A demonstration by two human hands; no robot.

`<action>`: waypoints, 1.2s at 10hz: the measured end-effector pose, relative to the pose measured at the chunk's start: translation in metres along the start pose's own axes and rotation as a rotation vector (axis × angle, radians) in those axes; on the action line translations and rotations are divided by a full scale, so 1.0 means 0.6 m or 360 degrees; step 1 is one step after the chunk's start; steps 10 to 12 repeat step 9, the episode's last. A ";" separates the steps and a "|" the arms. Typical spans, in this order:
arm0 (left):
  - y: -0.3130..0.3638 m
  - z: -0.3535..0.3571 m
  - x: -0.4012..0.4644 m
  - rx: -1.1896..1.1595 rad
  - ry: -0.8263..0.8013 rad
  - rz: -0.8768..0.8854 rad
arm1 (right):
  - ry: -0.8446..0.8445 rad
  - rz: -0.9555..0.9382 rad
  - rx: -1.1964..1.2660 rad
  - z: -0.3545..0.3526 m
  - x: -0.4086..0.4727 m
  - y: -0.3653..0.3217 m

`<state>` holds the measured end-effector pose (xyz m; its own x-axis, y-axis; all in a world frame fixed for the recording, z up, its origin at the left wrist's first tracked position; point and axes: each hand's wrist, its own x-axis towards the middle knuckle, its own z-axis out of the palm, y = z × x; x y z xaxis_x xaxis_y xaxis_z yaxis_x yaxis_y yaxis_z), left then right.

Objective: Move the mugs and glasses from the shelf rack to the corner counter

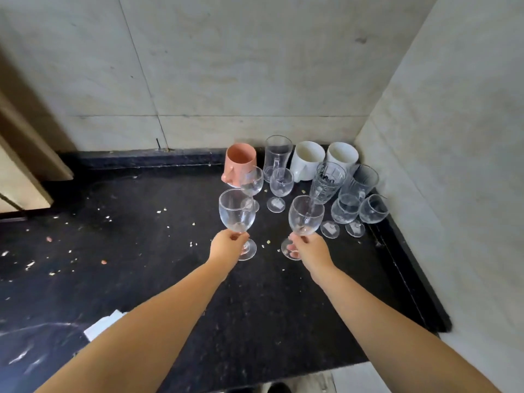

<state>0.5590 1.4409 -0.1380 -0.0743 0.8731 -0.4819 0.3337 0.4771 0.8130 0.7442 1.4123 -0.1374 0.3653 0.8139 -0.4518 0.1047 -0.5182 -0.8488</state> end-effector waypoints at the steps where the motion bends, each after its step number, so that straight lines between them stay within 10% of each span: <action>1: 0.004 0.019 0.041 0.0021 0.0033 0.0031 | 0.0028 0.0010 0.0035 0.010 0.055 0.007; 12: -0.016 0.081 0.080 -0.0018 0.0056 0.0076 | -0.0096 -0.0037 -0.0028 0.018 0.106 0.041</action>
